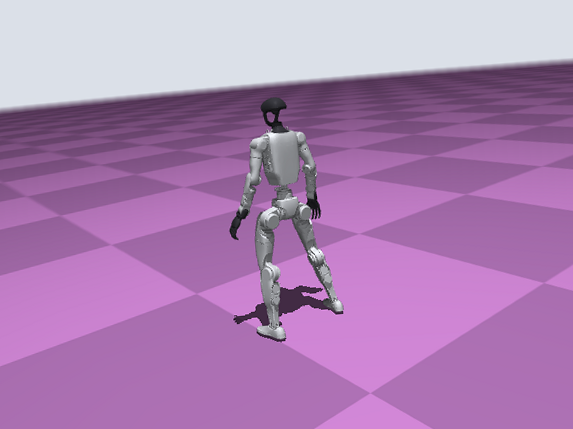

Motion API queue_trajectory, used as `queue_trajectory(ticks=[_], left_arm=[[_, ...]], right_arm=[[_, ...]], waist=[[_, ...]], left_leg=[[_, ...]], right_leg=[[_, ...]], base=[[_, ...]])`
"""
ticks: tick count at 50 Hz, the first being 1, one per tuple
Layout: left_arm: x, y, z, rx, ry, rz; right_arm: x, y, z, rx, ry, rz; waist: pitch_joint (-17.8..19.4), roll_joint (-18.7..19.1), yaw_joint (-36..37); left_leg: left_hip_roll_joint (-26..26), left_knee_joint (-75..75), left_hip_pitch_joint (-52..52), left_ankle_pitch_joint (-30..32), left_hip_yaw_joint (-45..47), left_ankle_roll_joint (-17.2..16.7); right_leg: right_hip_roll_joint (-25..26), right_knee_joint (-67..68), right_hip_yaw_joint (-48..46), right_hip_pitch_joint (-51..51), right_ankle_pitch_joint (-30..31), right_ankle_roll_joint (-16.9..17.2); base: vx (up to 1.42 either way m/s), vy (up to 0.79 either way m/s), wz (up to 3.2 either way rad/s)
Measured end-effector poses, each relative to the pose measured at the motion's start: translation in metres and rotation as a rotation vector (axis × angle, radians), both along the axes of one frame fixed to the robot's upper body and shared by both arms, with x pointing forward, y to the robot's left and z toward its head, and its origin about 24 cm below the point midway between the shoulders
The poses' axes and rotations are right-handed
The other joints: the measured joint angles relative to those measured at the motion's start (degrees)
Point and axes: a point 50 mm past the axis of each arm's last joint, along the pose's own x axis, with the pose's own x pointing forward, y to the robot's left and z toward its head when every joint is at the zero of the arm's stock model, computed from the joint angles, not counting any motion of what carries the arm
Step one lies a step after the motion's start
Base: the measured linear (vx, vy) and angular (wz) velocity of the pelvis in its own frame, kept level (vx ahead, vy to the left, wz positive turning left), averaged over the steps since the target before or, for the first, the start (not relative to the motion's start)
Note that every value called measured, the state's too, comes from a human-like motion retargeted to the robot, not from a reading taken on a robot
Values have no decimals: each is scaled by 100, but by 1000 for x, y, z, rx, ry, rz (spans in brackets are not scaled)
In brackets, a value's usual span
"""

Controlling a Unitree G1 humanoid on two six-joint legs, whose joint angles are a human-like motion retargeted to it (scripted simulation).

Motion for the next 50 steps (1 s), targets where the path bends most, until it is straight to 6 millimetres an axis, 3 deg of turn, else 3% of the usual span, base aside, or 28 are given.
queue_trajectory(ticks=[5,13,20,30,43,47,50], left_arm=[[8,1,5,-15,-34,-115],[31,-1,16,-36,-169,-75],[30,-5,15,-53,-168,-107],[20,-4,13,-48,-147,-117],[-23,14,8,-43,-82,-12],[-39,19,5,-34,-35,27],[-45,23,5,-24,-18,23]], right_arm=[[29,4,7,25,-98,55],[68,8,18,-21,-195,154],[82,9,24,-17,-243,179],[53,-5,17,-48,-154,132],[-15,-21,8,-62,-18,-33],[-22,-23,8,-66,-10,-61],[-16,-24,12,-62,-58,-73]], waist=[[-252,-22,-13],[-279,-35,88],[-336,-30,-1],[-210,-25,-34],[88,-23,77],[272,-19,122],[490,-29,140]], left_leg=[[24,59,-32,-59,48,-14],[81,66,12,-89,215,-54],[93,50,-16,-67,240,-77],[105,31,-72,-31,233,-80],[129,23,-113,0,132,-90],[154,39,-118,-1,157,-102],[174,43,-128,9,186,-109]], right_leg=[[15,-8,33,-37,-17,6],[70,-4,200,-129,-15,7],[83,-14,223,-177,0,10],[98,-31,210,-227,15,-1],[113,-45,80,-171,-16,26],[136,-42,113,-192,-20,29],[158,-34,152,-232,-13,39]], base=[[0,0,0],[-1,-1,-12],[0,0,0],[0,0,0],[0,0,0],[0,0,0],[0,0,0]])
